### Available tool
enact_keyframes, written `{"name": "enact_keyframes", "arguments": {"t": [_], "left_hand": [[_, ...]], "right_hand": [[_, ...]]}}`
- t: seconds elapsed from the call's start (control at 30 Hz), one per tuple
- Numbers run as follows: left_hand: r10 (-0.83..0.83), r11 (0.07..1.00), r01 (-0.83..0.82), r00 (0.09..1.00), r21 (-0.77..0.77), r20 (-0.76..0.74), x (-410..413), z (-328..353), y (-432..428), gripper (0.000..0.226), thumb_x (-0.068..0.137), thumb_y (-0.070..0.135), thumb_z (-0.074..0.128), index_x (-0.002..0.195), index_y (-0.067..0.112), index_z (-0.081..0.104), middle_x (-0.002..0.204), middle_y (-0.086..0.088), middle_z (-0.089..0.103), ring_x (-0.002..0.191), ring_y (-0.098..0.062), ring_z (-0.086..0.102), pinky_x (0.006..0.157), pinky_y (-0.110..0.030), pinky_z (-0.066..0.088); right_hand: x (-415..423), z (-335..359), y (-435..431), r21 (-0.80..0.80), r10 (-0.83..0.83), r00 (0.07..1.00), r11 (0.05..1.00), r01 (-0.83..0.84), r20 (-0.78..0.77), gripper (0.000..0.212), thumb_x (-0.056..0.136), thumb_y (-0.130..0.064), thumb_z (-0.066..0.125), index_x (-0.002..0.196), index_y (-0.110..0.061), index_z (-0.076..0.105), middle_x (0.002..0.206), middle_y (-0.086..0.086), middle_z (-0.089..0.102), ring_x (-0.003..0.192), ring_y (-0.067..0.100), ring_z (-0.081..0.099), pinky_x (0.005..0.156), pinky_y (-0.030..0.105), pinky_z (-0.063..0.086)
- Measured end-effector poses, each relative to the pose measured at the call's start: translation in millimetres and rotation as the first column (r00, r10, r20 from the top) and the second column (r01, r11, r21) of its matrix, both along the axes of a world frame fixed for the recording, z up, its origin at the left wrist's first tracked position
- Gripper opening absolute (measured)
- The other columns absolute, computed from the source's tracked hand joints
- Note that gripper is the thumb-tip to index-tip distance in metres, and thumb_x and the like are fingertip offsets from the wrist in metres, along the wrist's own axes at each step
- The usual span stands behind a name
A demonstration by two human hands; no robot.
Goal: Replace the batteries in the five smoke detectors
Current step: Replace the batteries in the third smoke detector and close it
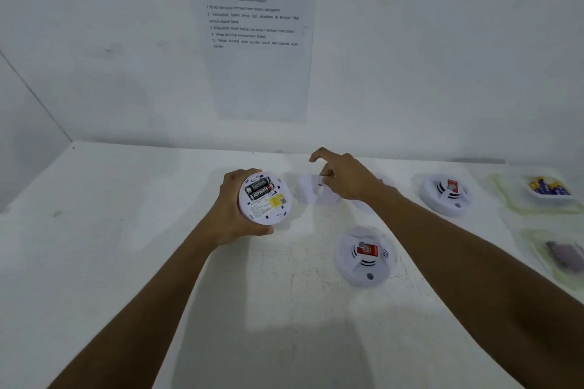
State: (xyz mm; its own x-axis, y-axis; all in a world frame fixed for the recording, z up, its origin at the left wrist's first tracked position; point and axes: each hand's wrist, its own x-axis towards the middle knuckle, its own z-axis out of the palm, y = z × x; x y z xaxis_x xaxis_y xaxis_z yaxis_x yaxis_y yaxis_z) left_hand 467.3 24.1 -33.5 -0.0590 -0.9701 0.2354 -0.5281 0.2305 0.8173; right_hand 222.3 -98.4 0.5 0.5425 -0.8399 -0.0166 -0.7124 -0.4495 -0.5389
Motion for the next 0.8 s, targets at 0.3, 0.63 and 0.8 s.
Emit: {"name": "enact_keyframes", "arguments": {"t": [0.3, 0.63, 0.8], "left_hand": [[-0.059, 0.998, 0.061, 0.997, 0.026, -0.056, -19.5, 11.2, -15.2, 0.099, 0.039, 0.043, 0.090, 0.119, 0.064, 0.034, 0.128, 0.024, 0.035, 0.128, -0.015, 0.039, 0.107, -0.044, 0.042], [-0.252, 0.966, 0.249, 0.967, -0.074, -0.029, -140.8, 33.1, -43.2, 0.097, 0.040, 0.047, 0.086, 0.119, 0.065, 0.032, 0.129, 0.015, 0.036, 0.128, -0.021, 0.039, 0.107, -0.046, 0.040], [-0.292, 0.949, 0.295, 0.955, -0.108, 0.040, -217.5, 39.5, -50.3, 0.099, 0.040, 0.053, 0.084, 0.121, 0.064, 0.030, 0.130, 0.006, 0.038, 0.128, -0.016, 0.038, 0.108, -0.040, 0.039]], "right_hand": [[-13.2, -1.3, 12.1, -0.133, -0.078, 0.965, 0.985, 0.114, 0.249, 0.024, 0.092, -0.010, 0.062, 0.115, -0.017, 0.062, 0.102, 0.000, 0.072, 0.091, 0.014, 0.067, 0.080, 0.027, 0.050], [-84.9, 18.3, 66.8, -0.275, -0.145, 0.901, 0.922, 0.274, 0.409, 0.012, 0.081, -0.015, 0.072, 0.092, -0.014, 0.073, 0.104, -0.002, 0.065, 0.093, 0.011, 0.062, 0.080, 0.037, 0.055], [-142.5, 29.1, 83.1, -0.303, -0.273, 0.863, 0.856, 0.420, 0.425, 0.015, 0.078, -0.027, 0.076, 0.088, -0.017, 0.071, 0.104, -0.005, 0.062, 0.090, 0.011, 0.062, 0.077, 0.031, 0.054]]}}
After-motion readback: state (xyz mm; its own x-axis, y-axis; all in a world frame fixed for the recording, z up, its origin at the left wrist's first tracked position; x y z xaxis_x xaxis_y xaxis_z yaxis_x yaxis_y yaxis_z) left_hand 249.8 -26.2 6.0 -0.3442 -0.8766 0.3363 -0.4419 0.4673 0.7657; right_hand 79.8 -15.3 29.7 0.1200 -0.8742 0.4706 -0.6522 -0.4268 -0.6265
